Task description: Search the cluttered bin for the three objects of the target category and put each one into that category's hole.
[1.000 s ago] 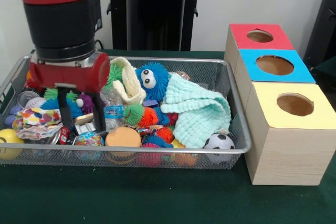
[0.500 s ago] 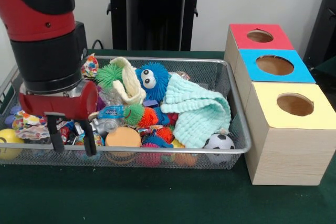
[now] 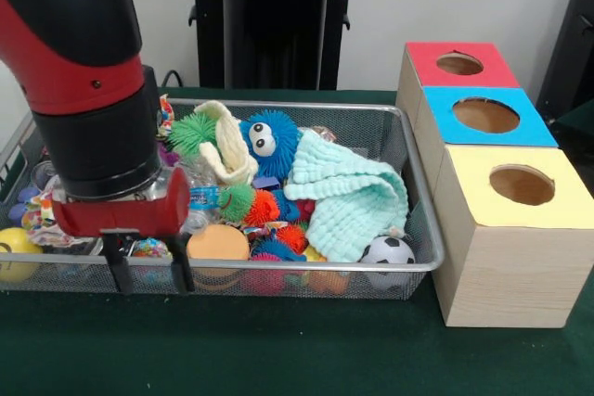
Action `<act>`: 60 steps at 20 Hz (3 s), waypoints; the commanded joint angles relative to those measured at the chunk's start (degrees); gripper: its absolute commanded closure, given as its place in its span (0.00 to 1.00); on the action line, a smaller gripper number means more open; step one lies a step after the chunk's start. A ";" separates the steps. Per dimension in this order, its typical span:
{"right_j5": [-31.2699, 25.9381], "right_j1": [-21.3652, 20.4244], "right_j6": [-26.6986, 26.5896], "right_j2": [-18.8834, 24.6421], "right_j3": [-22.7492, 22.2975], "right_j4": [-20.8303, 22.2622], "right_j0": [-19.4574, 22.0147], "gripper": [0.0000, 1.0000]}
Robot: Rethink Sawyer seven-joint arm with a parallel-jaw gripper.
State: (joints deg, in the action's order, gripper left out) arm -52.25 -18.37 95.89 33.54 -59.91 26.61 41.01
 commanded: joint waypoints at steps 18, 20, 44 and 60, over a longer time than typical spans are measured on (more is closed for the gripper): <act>-37.10 -1.93 -23.11 5.87 14.56 -3.87 -5.05 0.00; -38.20 -2.33 -22.60 5.76 14.87 -4.07 -5.27 0.00; -52.71 11.30 -41.01 14.04 42.67 15.25 -10.97 0.00; -65.37 16.73 -50.95 48.34 49.95 47.73 -9.50 0.00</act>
State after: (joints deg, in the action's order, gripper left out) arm -113.07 -4.81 65.05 66.25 -12.63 61.48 30.22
